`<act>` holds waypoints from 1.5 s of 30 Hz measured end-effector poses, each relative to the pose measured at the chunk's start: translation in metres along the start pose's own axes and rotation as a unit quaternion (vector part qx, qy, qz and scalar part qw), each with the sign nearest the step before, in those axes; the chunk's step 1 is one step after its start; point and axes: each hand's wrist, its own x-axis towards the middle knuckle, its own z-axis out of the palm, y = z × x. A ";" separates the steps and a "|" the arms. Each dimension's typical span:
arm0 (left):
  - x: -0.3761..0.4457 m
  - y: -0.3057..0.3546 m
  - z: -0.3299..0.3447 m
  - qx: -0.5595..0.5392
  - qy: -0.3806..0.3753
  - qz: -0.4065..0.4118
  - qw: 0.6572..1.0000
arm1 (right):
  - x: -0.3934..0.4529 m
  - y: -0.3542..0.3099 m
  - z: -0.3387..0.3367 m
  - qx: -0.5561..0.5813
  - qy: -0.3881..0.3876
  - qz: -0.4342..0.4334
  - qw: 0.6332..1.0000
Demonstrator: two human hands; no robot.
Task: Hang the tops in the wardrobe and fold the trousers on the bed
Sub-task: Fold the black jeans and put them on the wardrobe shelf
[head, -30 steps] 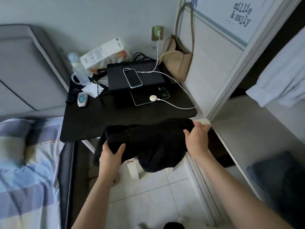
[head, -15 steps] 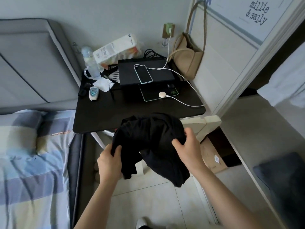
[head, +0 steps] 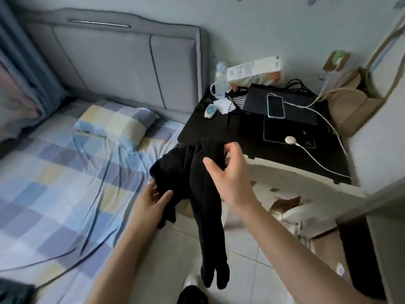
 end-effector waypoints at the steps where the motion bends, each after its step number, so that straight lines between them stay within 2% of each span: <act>1: -0.015 -0.003 -0.009 -0.023 -0.044 -0.006 0.999 | 0.000 -0.003 0.013 0.002 -0.004 0.004 1.000; 4: -0.059 -0.013 -0.034 -0.017 -0.124 -0.027 0.992 | -0.001 -0.012 0.054 -0.003 -0.016 0.017 1.000; 7: -0.091 -0.030 -0.043 0.032 -0.111 -0.033 0.993 | 0.000 -0.022 0.095 0.032 -0.024 0.068 0.997; 10: -0.108 -0.059 -0.053 0.155 0.010 -0.052 0.987 | 0.006 -0.033 0.128 0.104 -0.044 0.158 0.981; 14: -0.127 -0.100 -0.103 0.286 0.148 -0.130 0.938 | 0.003 -0.042 0.169 0.174 -0.097 0.225 0.954; 18: -0.136 -0.104 -0.173 0.243 0.382 -0.127 0.883 | -0.007 -0.044 0.201 0.173 -0.163 0.235 0.943; 21: -0.129 -0.077 -0.223 0.269 0.490 -0.055 0.827 | 0.003 -0.039 0.220 0.107 -0.208 0.224 0.946; 26: -0.099 -0.014 -0.289 0.309 0.566 0.089 0.759 | 0.032 -0.033 0.267 0.019 -0.258 0.218 0.941; 30: -0.072 0.029 -0.338 0.276 0.568 0.183 0.754 | 0.041 -0.035 0.306 -0.052 -0.333 0.188 0.923; 32: -0.057 0.044 -0.360 0.260 0.562 0.222 0.753 | 0.048 -0.040 0.330 -0.141 -0.383 0.114 0.906; 34: -0.042 0.054 -0.373 0.246 0.546 0.256 0.759 | 0.056 -0.054 0.347 -0.227 -0.426 0.003 0.876; 36: -0.025 0.058 -0.378 0.250 0.511 0.279 0.774 | 0.054 -0.082 0.365 -0.182 -0.449 -0.063 0.872; 38: -0.011 0.052 -0.370 0.266 0.457 0.300 0.794 | 0.040 -0.113 0.384 -0.045 -0.484 -0.057 0.872; 39: -0.005 0.045 -0.365 0.265 0.441 0.300 0.804 | 0.033 -0.121 0.396 0.017 -0.514 -0.024 0.857; 41: 0.004 0.026 -0.356 0.255 0.444 0.271 0.815 | 0.018 -0.122 0.412 0.052 -0.535 -0.002 0.843; 43: 0.015 0.010 -0.354 0.252 0.497 0.194 0.808 | 0.013 -0.110 0.425 0.024 -0.519 -0.027 0.854; 45: 0.026 0.002 -0.350 0.196 0.568 0.086 0.794 | 0.010 -0.097 0.435 0.029 -0.518 -0.014 0.855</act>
